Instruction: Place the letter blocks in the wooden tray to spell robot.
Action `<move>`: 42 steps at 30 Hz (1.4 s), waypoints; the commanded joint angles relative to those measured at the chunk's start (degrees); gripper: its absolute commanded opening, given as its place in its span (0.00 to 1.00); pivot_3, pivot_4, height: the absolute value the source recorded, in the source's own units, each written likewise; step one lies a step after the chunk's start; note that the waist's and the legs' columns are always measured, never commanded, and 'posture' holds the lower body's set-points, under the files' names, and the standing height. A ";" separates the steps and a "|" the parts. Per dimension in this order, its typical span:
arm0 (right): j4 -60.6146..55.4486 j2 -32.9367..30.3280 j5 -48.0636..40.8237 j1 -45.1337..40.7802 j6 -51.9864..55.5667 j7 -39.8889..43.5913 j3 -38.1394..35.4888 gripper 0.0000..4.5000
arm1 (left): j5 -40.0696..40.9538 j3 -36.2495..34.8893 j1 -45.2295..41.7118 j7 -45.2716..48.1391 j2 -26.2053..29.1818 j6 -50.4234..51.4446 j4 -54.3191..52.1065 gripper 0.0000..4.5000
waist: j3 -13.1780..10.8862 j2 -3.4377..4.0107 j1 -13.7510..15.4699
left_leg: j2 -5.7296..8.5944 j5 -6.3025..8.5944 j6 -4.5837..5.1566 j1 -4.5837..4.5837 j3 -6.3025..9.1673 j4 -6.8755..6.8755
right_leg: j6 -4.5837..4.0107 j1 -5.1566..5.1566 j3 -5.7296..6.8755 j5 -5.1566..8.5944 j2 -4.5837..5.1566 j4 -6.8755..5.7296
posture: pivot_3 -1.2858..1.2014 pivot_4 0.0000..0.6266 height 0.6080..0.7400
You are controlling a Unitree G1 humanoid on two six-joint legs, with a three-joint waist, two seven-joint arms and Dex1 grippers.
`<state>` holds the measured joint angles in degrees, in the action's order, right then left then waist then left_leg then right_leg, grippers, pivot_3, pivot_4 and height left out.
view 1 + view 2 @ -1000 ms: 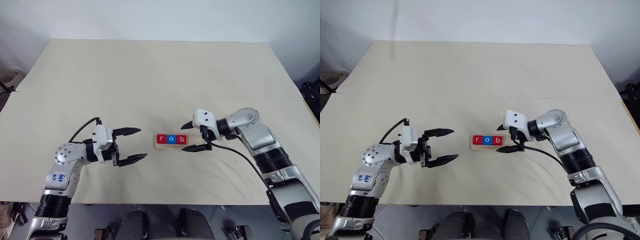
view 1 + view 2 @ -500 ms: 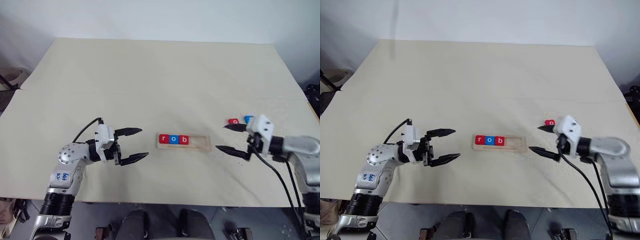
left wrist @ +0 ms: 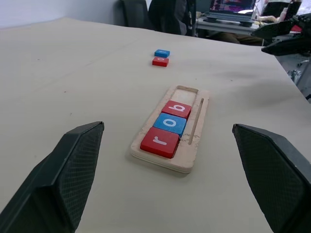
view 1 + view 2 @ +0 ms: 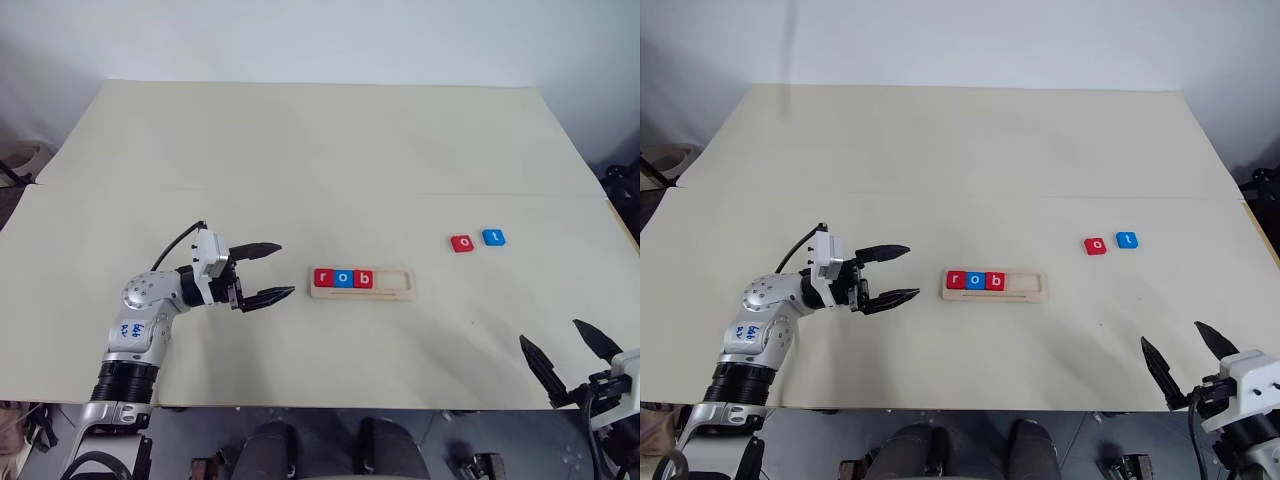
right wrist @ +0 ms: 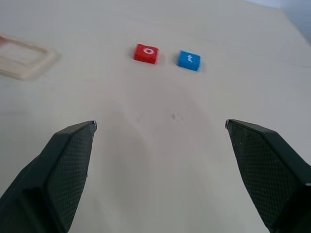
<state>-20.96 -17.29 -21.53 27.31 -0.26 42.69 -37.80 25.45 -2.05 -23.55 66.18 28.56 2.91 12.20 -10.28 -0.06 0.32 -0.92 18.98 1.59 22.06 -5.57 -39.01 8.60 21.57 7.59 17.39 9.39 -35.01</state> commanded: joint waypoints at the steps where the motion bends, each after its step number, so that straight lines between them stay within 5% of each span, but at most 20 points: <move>1: -0.01 -0.86 -0.52 -1.41 -2.50 -1.71 1.07 0.99 | 0.24 -0.45 -0.72 0.46 -0.23 -0.86 -0.89 1.00 | 0.00 0.00 -0.23 | -0.01 0.00 0.00 0.00 0.01 0.00 | 0.00 0.00 0.01 0.00 0.00 0.00 | 0.52 0.24 1.00; 6: 0.45 -4.68 -1.55 -7.04 0.84 -3.24 3.99 0.99 | 0.42 -1.01 0.10 -0.39 -0.10 -0.34 -3.04 1.00 | 0.00 0.00 -0.35 | 0.00 0.00 0.00 0.00 0.02 -0.01 | -0.02 0.00 0.01 0.01 0.01 -0.03 | 0.52 0.24 1.00; 17: 9.65 -17.67 -0.66 -33.75 29.66 -14.82 14.17 0.99 | 0.86 -1.97 3.64 -4.02 -0.53 0.27 -7.94 1.00 | 0.00 0.01 -0.09 | -0.04 -0.01 0.00 0.05 0.12 -0.08 | -0.04 0.00 0.11 0.02 0.03 -0.06 | 0.52 0.24 1.00; 36: 10.62 -16.90 -0.50 -50.13 51.43 -22.29 22.19 0.99 | -0.25 -1.95 6.24 -6.13 -0.50 -1.60 -11.01 1.00 | 0.00 0.01 -0.39 | -0.01 -0.01 0.01 0.13 0.08 -0.08 | -0.03 0.03 0.12 0.02 0.04 -0.04 | 0.52 0.24 1.00; 42: 18.07 -15.02 3.11 -54.21 50.91 -25.14 25.76 0.99 | -0.31 -1.66 6.21 -6.58 -0.73 -1.84 -11.34 1.00 | 0.00 0.01 -0.39 | 0.01 -0.01 0.01 0.14 0.08 -0.09 | -0.03 0.04 0.13 0.02 0.04 -0.04 | 0.52 0.24 1.00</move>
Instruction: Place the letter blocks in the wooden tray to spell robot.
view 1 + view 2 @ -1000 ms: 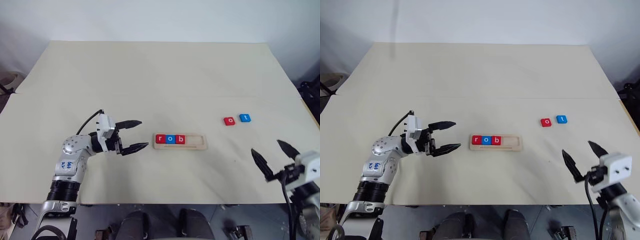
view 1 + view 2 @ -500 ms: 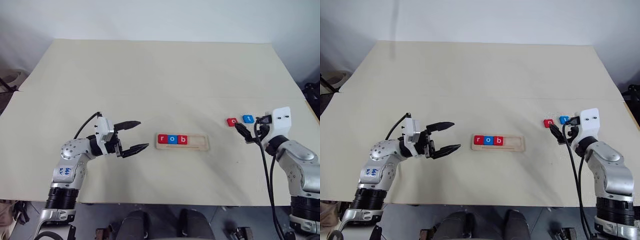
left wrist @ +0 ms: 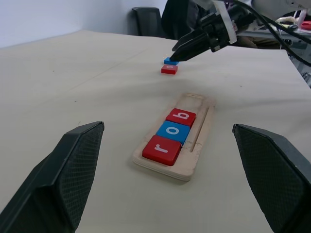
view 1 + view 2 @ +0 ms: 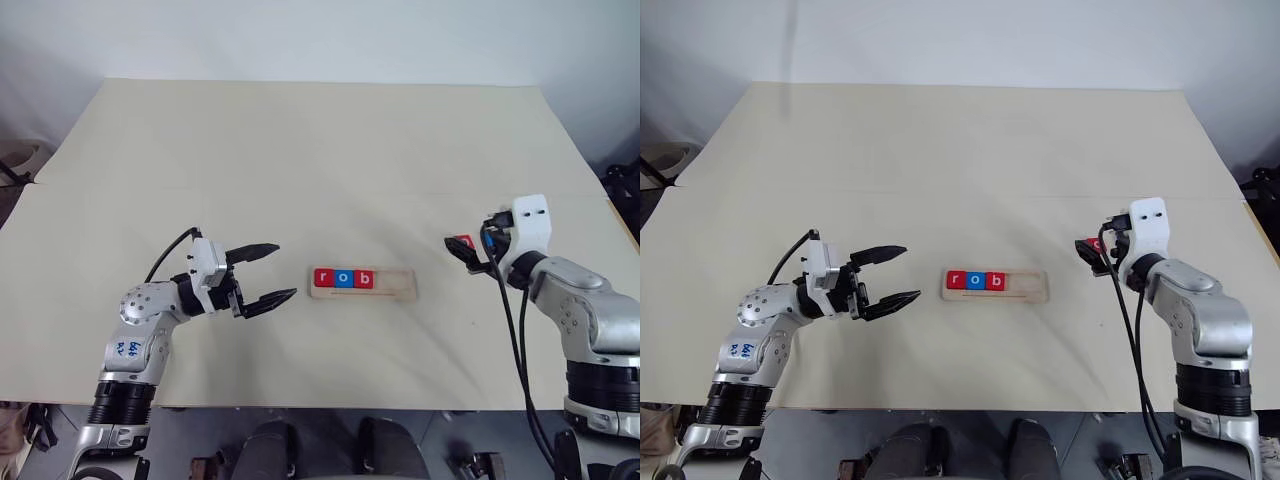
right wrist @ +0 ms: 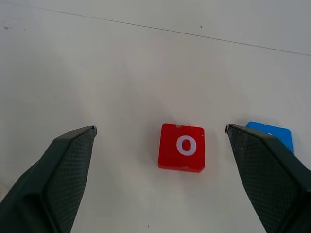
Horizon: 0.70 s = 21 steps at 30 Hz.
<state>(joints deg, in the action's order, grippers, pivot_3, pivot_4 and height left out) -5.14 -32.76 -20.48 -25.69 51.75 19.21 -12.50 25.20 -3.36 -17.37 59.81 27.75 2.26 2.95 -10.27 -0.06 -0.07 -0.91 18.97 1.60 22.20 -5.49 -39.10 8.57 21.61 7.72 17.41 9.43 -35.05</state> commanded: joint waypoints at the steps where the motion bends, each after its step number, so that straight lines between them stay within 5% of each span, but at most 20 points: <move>1: 3.80 0.64 2.89 -1.82 -1.80 -2.25 0.90 0.99 | -0.04 -0.36 0.01 -0.26 0.09 -1.24 -2.13 1.00 | 0.00 0.00 -0.03 | 0.00 0.00 0.00 0.00 0.00 0.00 | 0.00 0.00 0.00 0.00 0.00 0.00 | 0.52 0.24 1.00; 11: 10.90 2.56 4.94 -4.17 -4.92 -2.64 1.87 0.99 | 0.05 -0.56 0.07 -0.89 0.23 -1.38 -2.78 1.00 | 0.00 0.00 -0.18 | -0.01 0.00 -0.01 0.00 -0.02 0.00 | 0.00 0.01 -0.01 0.00 -0.01 0.00 | 0.52 0.24 1.00; 20: 9.94 3.50 4.96 -3.33 -5.23 -2.62 1.62 0.34 | 0.14 -0.28 0.11 -0.87 0.19 -1.44 -3.06 1.00 | 0.00 0.00 -0.07 | -0.01 0.00 0.00 0.00 -0.01 0.00 | 0.01 0.00 -0.02 0.00 0.00 0.00 | 0.52 0.24 1.00; 21: 9.22 3.53 4.82 -3.09 -4.79 -2.73 1.51 0.32 | 0.16 -0.26 0.01 -0.74 0.24 -1.42 -2.93 1.00 | 0.00 0.00 -0.08 | -0.01 0.00 -0.01 0.00 -0.01 0.00 | 0.01 0.00 -0.02 0.00 0.00 0.00 | 0.52 0.24 1.00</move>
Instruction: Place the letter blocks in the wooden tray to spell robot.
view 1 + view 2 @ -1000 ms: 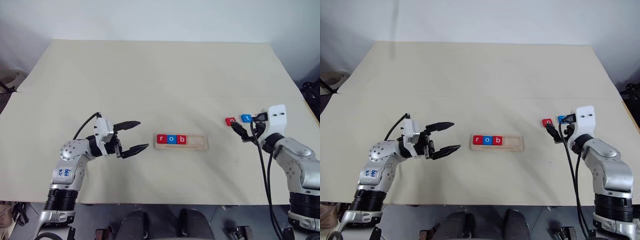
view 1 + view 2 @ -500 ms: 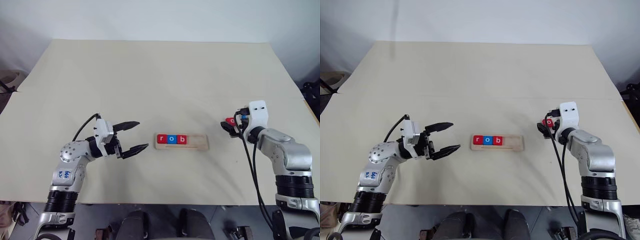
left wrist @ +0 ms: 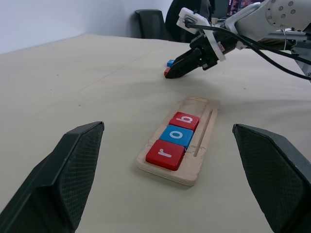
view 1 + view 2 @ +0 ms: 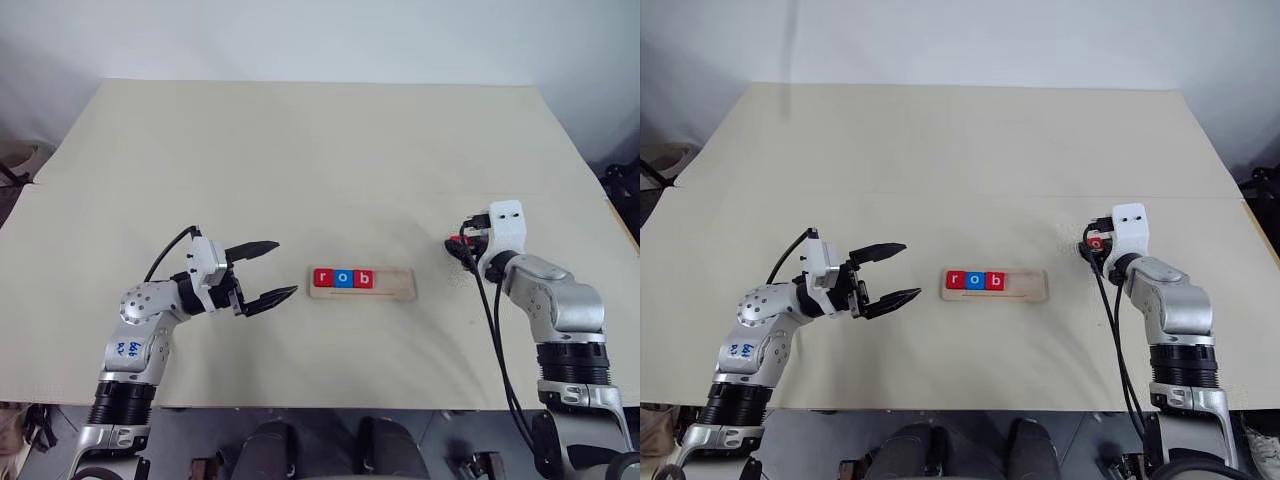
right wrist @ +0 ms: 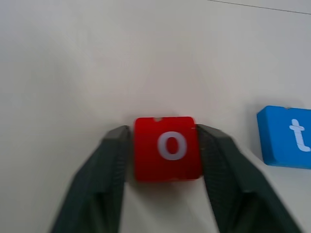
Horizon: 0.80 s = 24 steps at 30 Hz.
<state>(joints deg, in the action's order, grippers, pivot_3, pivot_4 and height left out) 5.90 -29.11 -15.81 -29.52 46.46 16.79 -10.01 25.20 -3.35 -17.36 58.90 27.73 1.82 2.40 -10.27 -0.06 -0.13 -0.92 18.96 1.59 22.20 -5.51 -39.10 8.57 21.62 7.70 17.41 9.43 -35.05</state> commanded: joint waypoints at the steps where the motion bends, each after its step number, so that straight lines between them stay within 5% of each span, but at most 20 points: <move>1: -2.96 -0.12 -0.07 1.04 1.15 -0.47 -1.18 0.33 | 0.17 -0.25 -0.19 0.33 0.31 -0.98 -2.18 1.00 | 0.00 0.00 -0.01 | 0.00 0.00 0.00 0.00 0.00 0.00 | 0.00 0.00 0.00 0.00 0.00 0.00 | 0.52 0.24 1.00; 9: -21.94 0.59 -4.26 8.92 12.58 -2.95 -7.10 0.33 | 0.01 0.72 -1.97 2.08 -0.22 -1.34 0.04 1.00 | 0.00 0.00 0.25 | -0.01 0.00 0.00 0.05 0.03 0.01 | 0.00 0.01 0.02 0.00 0.00 0.05 | 0.52 0.24 1.00; 15: -41.96 8.55 -7.98 20.59 23.25 -7.86 -13.43 0.33 | 0.07 2.08 -4.40 4.64 -0.81 -1.69 3.03 1.00 | 0.00 0.01 0.21 | 0.00 0.00 -0.01 0.07 0.05 0.06 | 0.00 0.03 0.05 0.00 -0.01 0.05 | 0.52 0.24 1.00; 21: -47.21 13.93 -8.36 24.95 25.28 -10.03 -15.19 0.33 | 0.53 2.36 -6.09 6.80 -0.95 -1.97 5.06 1.00 | 0.00 0.01 -0.04 | 0.01 0.00 -0.01 0.05 0.00 0.07 | 0.00 0.09 -0.03 0.00 -0.03 0.02 | 0.52 0.24 1.00; 24: -45.74 12.46 -9.04 24.46 25.36 -8.36 -15.24 0.54 | 1.09 2.67 -6.73 8.59 -0.47 -0.58 5.01 1.00 | 0.00 0.01 -0.01 | 0.01 0.00 -0.01 0.07 0.00 0.07 | 0.00 0.11 -0.03 0.00 -0.03 0.02 | 0.52 0.24 1.00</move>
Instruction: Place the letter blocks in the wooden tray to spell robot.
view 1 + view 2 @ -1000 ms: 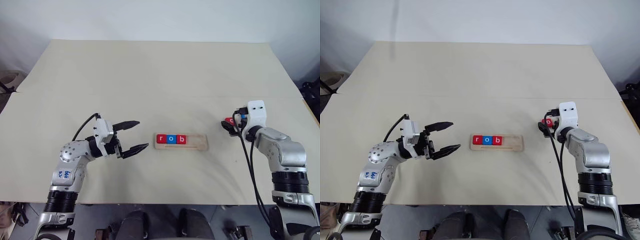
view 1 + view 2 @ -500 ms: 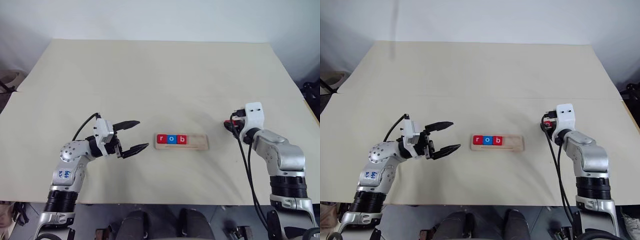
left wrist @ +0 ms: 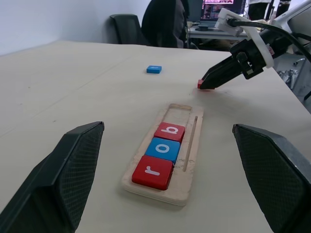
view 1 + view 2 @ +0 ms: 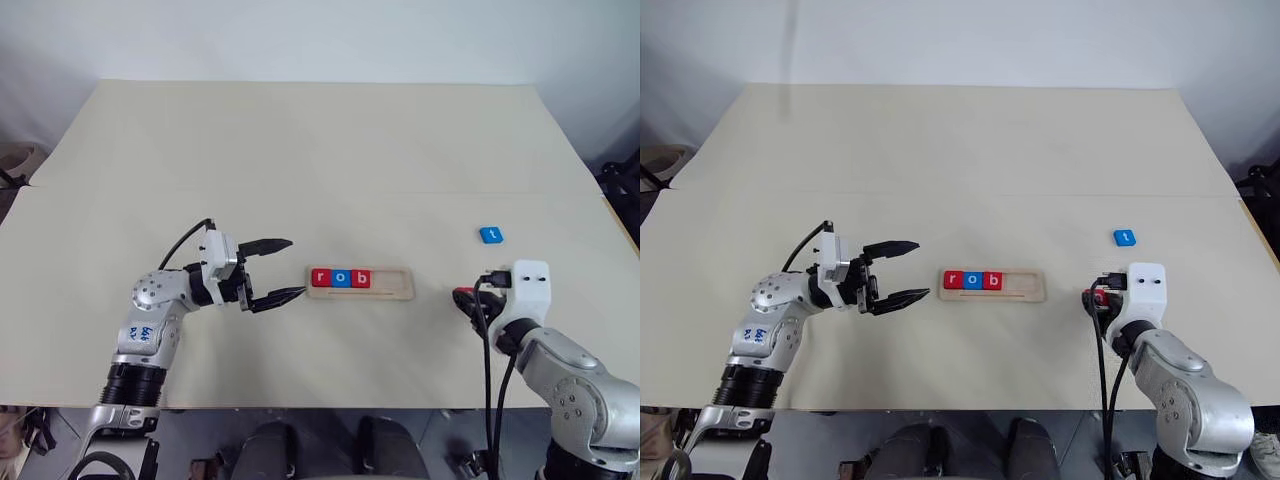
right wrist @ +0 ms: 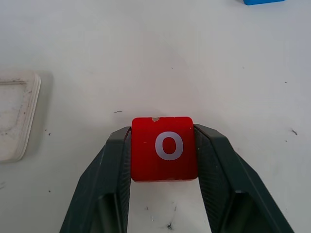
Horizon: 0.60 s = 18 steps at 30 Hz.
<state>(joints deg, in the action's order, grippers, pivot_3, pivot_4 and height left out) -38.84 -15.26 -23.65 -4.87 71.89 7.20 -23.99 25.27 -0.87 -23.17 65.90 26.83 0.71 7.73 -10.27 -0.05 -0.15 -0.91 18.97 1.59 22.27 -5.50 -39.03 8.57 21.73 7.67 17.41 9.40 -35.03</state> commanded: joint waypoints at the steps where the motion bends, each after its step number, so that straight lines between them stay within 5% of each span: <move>1: -0.67 -2.35 -1.74 -0.58 0.03 2.25 -1.55 0.61 | 1.22 0.12 -1.06 1.92 0.58 1.11 -0.51 1.00 | 0.00 0.00 0.00 | 0.00 0.00 0.00 0.00 0.00 0.00 | 0.00 0.00 0.00 0.00 0.00 0.00 | 0.52 0.24 1.00; 6: 1.96 -17.06 -5.91 0.40 -4.29 16.74 -2.38 0.98 | 1.28 -0.23 -0.53 3.15 1.61 2.04 -2.22 1.00 | -0.01 0.01 0.12 | 0.02 0.01 0.02 0.02 0.01 0.00 | 0.00 0.00 -0.01 0.00 0.01 0.03 | 0.52 0.24 1.00; 12: 15.54 -36.33 -2.94 5.47 -27.10 41.35 1.16 0.99 | 1.11 -0.36 0.57 3.86 2.13 1.86 -3.12 1.00 | -0.03 -0.04 0.13 | 0.04 0.05 0.09 0.00 -0.02 0.02 | 0.03 -0.09 0.01 -0.02 0.01 0.18 | 0.52 0.24 1.00; 18: 35.78 -43.95 4.65 1.61 -56.01 61.39 10.39 0.99 | 0.87 -0.27 1.39 3.03 1.64 1.71 -4.70 1.00 | -0.05 -0.07 0.03 | 0.03 0.04 0.08 -0.08 -0.05 -0.03 | 0.06 -0.15 0.00 -0.03 0.00 0.18 | 0.52 0.24 1.00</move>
<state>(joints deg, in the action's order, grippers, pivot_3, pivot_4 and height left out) -8.14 -57.49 -21.50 -1.81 25.10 62.66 -15.24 25.50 -0.78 -22.10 69.36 28.25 2.98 5.66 -10.32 -0.12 -0.12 -0.87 19.01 1.67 22.20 -5.58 -39.07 8.65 21.58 7.66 17.37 9.41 -34.84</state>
